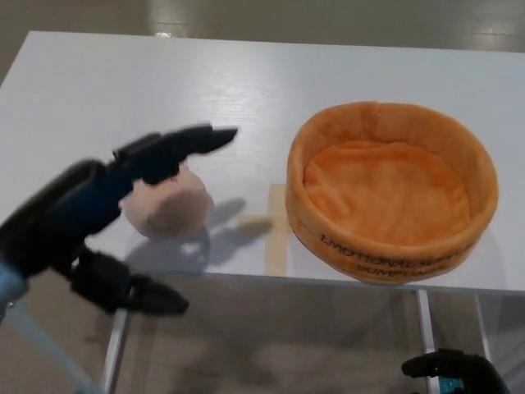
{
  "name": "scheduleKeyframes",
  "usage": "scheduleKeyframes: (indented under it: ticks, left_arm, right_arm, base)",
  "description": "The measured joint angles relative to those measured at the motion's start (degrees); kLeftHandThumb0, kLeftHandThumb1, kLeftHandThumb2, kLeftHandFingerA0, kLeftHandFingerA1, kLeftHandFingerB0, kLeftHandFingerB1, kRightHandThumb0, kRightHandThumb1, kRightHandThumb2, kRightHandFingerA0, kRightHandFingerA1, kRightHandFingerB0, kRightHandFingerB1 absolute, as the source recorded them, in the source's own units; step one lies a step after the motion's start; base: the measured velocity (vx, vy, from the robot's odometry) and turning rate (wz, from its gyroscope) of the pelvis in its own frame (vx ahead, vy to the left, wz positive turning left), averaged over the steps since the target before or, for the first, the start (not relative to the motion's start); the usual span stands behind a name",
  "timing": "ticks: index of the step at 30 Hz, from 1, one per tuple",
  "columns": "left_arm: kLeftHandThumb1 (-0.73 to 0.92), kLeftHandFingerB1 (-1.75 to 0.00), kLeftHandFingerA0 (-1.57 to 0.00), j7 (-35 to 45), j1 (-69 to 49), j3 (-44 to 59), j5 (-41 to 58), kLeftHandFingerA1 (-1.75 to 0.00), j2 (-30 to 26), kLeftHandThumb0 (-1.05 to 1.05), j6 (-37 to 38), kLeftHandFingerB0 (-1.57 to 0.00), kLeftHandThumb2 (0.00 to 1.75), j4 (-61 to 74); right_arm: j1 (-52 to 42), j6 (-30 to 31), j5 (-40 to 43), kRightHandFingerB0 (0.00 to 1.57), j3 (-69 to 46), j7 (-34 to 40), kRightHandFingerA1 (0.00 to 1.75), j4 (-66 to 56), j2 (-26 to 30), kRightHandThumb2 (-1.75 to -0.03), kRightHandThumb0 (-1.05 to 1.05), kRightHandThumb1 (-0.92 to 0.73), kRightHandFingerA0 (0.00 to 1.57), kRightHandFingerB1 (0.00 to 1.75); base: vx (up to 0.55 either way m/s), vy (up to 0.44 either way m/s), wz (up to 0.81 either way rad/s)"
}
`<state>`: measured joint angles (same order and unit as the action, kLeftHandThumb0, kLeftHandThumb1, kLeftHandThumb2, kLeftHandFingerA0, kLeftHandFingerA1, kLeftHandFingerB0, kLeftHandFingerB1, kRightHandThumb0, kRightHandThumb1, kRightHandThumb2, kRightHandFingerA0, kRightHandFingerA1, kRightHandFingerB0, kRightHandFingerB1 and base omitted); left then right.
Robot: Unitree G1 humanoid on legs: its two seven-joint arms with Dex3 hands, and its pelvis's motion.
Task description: Use the left hand to pick up the pink round toy on the left and place it inside the orange plate on the desk.
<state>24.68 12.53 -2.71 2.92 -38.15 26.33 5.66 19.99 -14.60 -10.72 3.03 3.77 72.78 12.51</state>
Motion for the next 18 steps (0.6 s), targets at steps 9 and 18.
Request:
scheduleKeyframes:
  ticks: [9, 18]
  left_arm:
    - [0.24, -0.15, 0.0, -2.5, 13.3, -2.7, -8.7, 0.0, 2.0, -0.34, 0.6, 0.0, 0.58, -18.6]
    - [0.31, -0.16, 0.0, -6.9, 22.0, -7.2, -17.0, 0.0, 2.8, -0.41, 0.9, -0.01, 0.63, -30.2]
  right_arm:
    - [0.3, 0.0, 0.0, 0.66, 0.0, 0.0, 0.91, 0.1, 0.0, -0.56, -0.13, -0.55, 0.66, 0.79]
    - [0.8, 0.0, 0.0, 0.66, 0.0, 0.0, 0.94, 0.1, 0.0, -0.56, -0.14, -0.56, 0.71, 0.78]
  base:
    - [0.0, 0.0, 0.0]
    - [0.0, 0.0, 0.0]
